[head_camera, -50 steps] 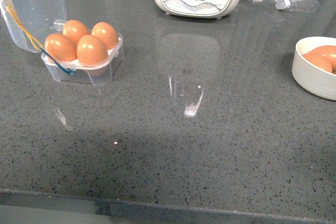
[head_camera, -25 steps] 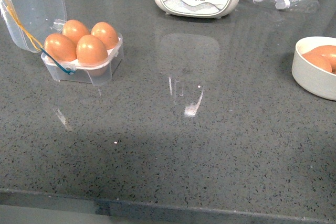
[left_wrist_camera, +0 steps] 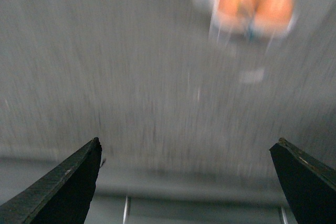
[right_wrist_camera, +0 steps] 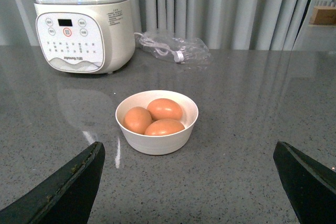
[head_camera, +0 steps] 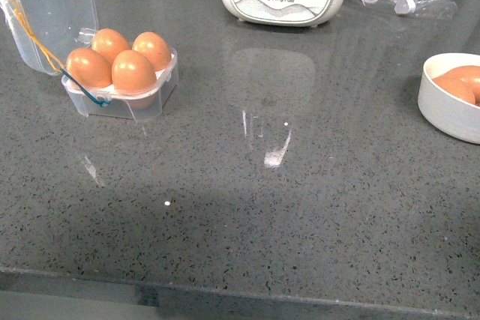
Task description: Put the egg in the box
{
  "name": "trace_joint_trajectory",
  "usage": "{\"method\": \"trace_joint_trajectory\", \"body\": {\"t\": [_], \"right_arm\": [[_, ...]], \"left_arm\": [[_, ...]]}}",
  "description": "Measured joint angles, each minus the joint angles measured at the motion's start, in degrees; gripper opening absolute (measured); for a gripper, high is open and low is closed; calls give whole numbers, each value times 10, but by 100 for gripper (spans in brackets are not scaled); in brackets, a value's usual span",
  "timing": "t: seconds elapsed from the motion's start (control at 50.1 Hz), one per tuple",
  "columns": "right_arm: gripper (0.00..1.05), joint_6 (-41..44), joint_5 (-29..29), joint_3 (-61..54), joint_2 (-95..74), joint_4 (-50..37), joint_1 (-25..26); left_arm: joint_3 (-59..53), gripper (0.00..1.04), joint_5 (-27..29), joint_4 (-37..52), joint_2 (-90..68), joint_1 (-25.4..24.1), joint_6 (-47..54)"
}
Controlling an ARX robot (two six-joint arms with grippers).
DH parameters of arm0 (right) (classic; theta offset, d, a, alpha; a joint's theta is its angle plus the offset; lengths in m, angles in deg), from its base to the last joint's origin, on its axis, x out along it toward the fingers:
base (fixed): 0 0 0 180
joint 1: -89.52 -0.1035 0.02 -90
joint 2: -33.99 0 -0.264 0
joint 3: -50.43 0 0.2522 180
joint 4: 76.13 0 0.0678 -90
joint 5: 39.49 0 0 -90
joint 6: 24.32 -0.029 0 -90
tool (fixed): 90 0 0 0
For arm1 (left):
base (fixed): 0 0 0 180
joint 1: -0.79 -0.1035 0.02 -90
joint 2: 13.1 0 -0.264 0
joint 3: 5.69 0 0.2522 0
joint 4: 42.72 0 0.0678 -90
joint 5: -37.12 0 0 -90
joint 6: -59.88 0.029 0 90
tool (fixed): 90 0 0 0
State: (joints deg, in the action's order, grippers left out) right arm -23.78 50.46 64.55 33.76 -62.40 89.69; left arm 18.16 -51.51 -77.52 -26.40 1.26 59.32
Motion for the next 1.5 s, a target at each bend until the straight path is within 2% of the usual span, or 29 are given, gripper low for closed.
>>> {"method": "trace_joint_trajectory", "body": {"t": [0.08,0.18,0.359,0.539,0.798,1.118,1.497], "right_arm": [[97,0,0,0,0,0,0],[97,0,0,0,0,0,0],[97,0,0,0,0,0,0],[97,0,0,0,0,0,0],[97,0,0,0,0,0,0],[97,0,0,0,0,0,0],[97,0,0,0,0,0,0]], "left_arm": [[32,98,-1,-84,-77,-2,-1],[36,98,-10,-96,-118,-9,-1],[80,98,-25,-1,-189,-23,5],[139,98,-49,158,-344,-57,24],[225,98,-41,275,-500,-80,55],[305,98,18,369,-646,-111,115],[377,98,38,385,-733,-67,120]]}}
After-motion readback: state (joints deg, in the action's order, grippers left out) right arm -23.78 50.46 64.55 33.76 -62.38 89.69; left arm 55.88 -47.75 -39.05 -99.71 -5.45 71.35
